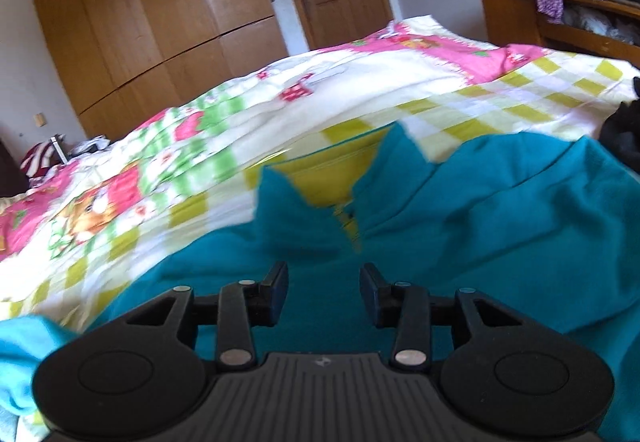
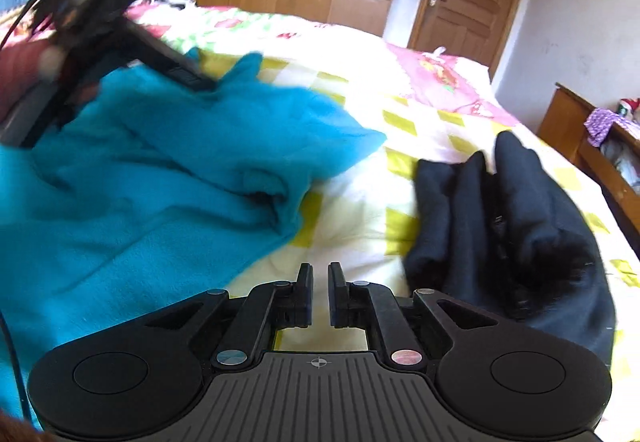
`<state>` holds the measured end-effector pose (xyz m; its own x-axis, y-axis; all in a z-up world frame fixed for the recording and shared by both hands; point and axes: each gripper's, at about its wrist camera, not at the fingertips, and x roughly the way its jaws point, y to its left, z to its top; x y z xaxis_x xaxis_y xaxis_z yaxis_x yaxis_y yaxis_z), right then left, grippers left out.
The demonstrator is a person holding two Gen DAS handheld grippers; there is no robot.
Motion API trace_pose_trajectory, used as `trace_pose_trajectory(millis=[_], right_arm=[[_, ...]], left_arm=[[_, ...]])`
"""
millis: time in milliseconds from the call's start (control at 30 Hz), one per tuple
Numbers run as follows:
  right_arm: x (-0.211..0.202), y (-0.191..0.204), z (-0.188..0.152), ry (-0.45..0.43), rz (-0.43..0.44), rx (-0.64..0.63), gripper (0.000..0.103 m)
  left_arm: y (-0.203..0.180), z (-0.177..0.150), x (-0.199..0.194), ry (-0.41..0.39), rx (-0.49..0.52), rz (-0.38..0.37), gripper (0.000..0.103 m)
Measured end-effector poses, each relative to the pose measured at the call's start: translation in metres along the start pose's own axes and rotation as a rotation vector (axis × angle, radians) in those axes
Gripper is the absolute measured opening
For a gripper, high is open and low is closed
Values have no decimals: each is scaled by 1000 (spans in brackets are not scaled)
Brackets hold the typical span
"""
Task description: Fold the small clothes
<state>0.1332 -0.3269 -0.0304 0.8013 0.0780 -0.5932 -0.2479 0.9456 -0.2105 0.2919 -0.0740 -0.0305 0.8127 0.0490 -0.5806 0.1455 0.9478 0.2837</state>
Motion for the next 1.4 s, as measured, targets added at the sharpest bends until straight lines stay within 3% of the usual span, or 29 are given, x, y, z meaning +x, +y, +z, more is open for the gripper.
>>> trace_pose_trajectory(millis=[67, 233, 300, 367, 433, 533, 633, 700, 800, 867, 1000, 1133, 1200, 1267, 1333, 1400], right_arm=[[-7, 1, 14, -49, -12, 0, 9], [16, 27, 51, -146, 52, -58, 16], [48, 39, 55, -56, 25, -96, 16], [87, 34, 45, 138, -7, -42, 14], [88, 37, 38, 145, -16, -48, 14], [67, 55, 58, 128, -62, -111, 16], [48, 81, 92, 7, 40, -189, 18], [65, 107, 122, -10, 123, -240, 25], [111, 151, 156, 1, 283, -300, 28], [143, 179, 177, 20, 381, -315, 29], [190, 211, 205, 69, 534, -298, 29], [214, 230, 211, 70, 549, -310, 39], [227, 237, 212, 126, 564, -304, 37], [230, 240, 211, 167, 567, -288, 18], [223, 242, 214, 143, 510, -316, 4], [219, 237, 221, 121, 483, -274, 1]], left_arm=[[24, -22, 6, 51, -26, 76, 53], [63, -53, 12, 81, -69, 104, 55], [69, -60, 14, 80, -47, 101, 57], [73, -65, 12, 49, -67, 80, 56], [75, -62, 0, 2, -106, 60, 56], [85, -61, -18, -75, -152, 30, 56], [105, -68, -19, -59, -248, 40, 56], [115, -78, -16, -33, -288, 61, 56], [122, -94, -16, -25, -361, 47, 56], [115, -97, -15, -38, -322, 65, 56], [114, -99, -13, -62, -319, 24, 56], [120, -103, -9, -52, -357, -9, 56], [121, -105, -9, -53, -364, -18, 56], [122, -106, -10, -60, -370, -14, 56], [122, -106, -14, -78, -372, -4, 56], [122, -105, -16, -86, -370, 5, 56]])
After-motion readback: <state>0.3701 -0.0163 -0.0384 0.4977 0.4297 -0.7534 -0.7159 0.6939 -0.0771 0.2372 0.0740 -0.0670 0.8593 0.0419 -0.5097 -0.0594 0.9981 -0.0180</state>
